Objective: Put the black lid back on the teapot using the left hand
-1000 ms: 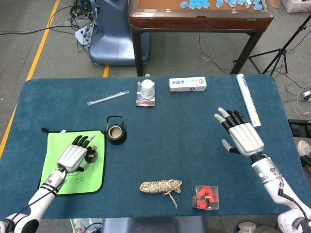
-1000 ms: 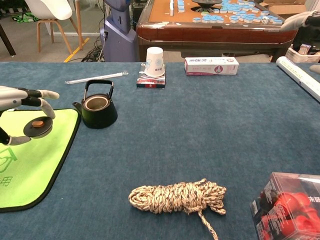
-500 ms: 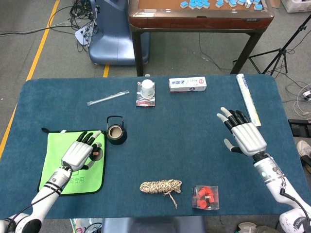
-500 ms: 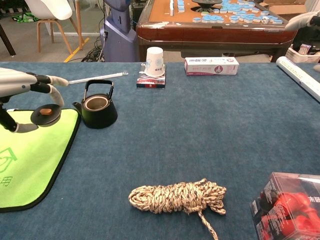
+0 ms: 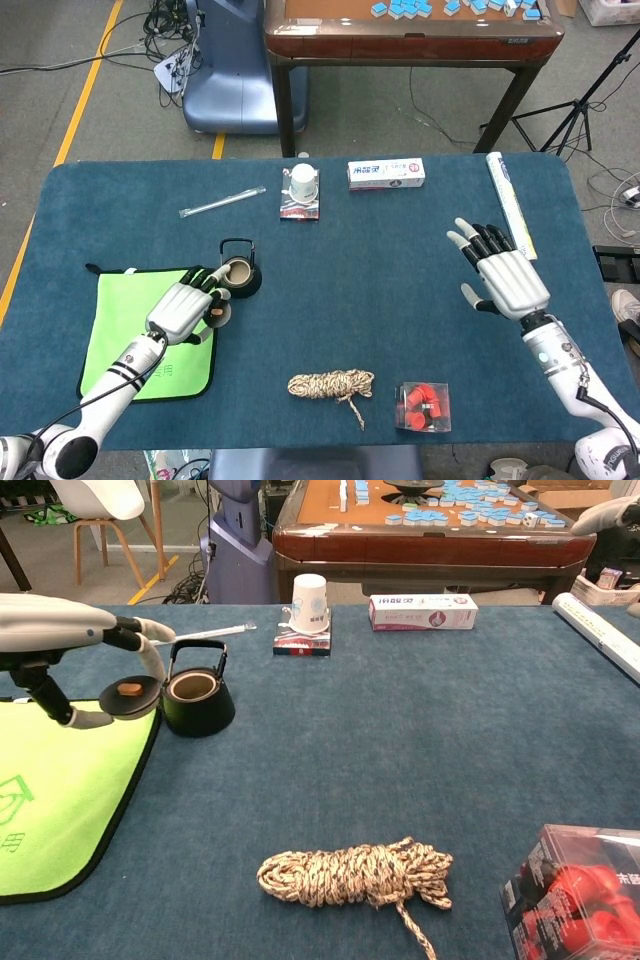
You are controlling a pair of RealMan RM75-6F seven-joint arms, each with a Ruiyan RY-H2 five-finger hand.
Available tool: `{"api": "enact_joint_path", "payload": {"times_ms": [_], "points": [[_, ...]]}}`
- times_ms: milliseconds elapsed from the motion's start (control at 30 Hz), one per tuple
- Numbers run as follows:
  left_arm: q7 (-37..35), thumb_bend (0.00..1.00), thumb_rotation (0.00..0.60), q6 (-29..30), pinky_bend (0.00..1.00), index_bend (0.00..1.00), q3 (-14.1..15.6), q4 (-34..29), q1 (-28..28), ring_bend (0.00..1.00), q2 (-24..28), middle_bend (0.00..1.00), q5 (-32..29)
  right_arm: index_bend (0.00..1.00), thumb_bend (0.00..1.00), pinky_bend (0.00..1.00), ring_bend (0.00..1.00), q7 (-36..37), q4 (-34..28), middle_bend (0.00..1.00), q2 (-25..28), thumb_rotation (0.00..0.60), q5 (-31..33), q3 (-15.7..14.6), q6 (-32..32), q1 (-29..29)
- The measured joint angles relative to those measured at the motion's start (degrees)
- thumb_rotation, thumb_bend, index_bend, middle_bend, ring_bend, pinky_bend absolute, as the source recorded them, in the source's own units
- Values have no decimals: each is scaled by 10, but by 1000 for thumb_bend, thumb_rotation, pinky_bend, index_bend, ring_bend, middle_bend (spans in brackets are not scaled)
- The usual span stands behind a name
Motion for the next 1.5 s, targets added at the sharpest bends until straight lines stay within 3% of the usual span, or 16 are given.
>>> {"api": "enact_joint_path", "payload": {"times_ms": [833, 1500], "points": [[-9, 331, 600, -49, 0, 331, -21, 56, -104, 0, -39, 0, -95, 5, 412, 0, 0, 14, 19, 0, 1, 600, 16, 10, -9, 6], [-60, 331, 600, -115, 0, 333, -20, 148, -164, 0, -63, 0, -109, 5, 412, 0, 0, 14, 36, 0, -2, 600, 42, 18, -21, 15]]}}
